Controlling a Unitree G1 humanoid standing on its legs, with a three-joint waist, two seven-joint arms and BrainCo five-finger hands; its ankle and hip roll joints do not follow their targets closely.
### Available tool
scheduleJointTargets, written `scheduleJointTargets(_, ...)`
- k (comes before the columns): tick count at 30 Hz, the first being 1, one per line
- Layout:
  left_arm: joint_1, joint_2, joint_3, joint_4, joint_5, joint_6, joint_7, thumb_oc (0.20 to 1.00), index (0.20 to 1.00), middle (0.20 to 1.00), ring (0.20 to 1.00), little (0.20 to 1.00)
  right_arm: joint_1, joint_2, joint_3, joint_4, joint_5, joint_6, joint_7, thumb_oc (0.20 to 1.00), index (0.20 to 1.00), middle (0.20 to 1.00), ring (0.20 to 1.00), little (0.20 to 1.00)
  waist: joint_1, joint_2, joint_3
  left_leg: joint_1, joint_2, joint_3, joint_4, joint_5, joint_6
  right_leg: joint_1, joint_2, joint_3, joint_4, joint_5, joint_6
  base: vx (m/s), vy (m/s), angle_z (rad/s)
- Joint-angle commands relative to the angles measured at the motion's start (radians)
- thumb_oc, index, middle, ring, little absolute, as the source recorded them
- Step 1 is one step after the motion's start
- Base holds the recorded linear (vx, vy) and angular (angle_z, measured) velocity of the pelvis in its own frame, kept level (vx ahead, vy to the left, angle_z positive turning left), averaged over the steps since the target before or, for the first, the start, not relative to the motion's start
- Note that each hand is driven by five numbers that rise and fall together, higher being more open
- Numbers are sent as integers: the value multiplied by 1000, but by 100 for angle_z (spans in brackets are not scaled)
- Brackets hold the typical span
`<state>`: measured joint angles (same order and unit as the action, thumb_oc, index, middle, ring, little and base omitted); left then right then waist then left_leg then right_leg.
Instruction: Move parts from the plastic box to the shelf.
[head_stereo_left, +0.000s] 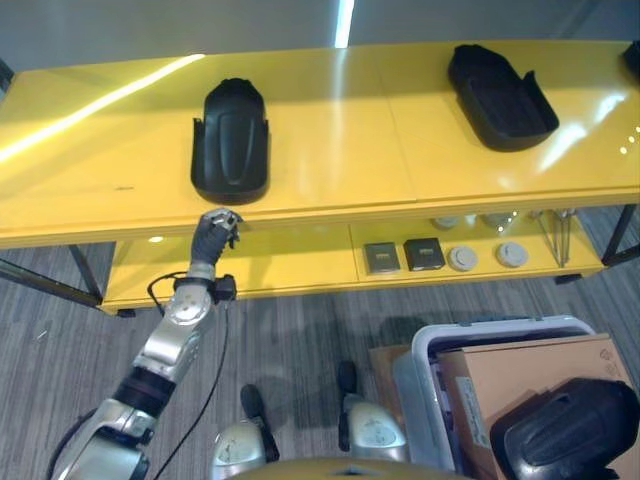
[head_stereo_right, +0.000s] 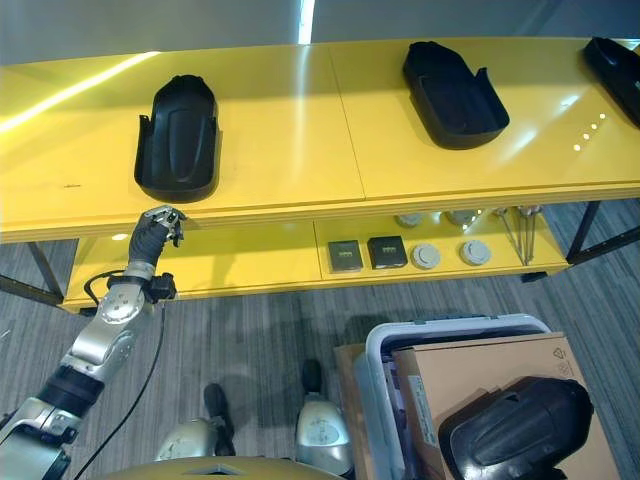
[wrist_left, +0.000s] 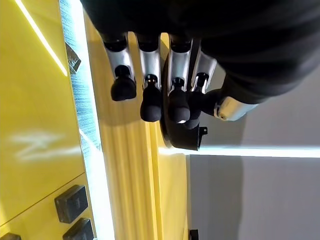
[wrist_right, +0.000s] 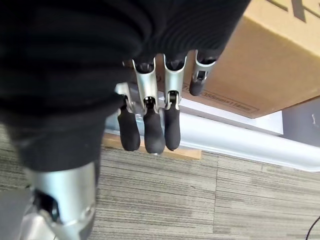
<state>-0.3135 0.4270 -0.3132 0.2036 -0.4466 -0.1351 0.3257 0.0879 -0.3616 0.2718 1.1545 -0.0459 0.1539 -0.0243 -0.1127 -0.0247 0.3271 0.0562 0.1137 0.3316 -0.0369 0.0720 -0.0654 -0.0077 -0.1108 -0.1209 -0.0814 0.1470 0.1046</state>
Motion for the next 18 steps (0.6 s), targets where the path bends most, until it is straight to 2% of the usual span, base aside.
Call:
scheduleJointTargets(1,-95,-19,9,19,58,-87,32,200,200,200,200,200,47,-19,53,4,-17,11,14,1000,1000,1000,1000,1000,1,6,-18,-80,63,13,162,-106,-11,-19,-33,11,86,-108,52,14,-15,-4)
scheduleJointTargets(7,-152,-14,18,89,53,-97,46,200,200,200,200,200,47,-24,61,5,-25,7,21,1000,1000,1000,1000,1000,-15,3,-20,-77,72,25,168,-107,-13,-21,-34,14,93,-112,51,23,-5,-7)
scheduleJointTargets(8,-176,-8,19,104,55,-102,46,200,200,200,200,200,50,-28,63,3,-27,6,23,1000,1000,1000,1000,1000,-23,7,-19,-68,72,18,172,-126,-19,-10,-34,13,94,-126,57,58,23,-4)
scheduleJointTargets(11,-204,5,21,110,54,-110,41,200,200,200,200,200,47,-34,66,3,-25,6,25,1000,1000,1000,1000,1000,-28,6,-17,-69,74,21,177,-127,-20,-10,-35,12,95,-127,55,21,8,0)
scheduleJointTargets(18,-248,21,32,156,30,-68,57,200,200,200,200,200,42,-44,67,5,-31,8,36,1000,1000,1000,1000,1000,-38,7,-21,-70,82,30,187,-126,-25,-9,-35,12,100,-129,53,0,0,0)
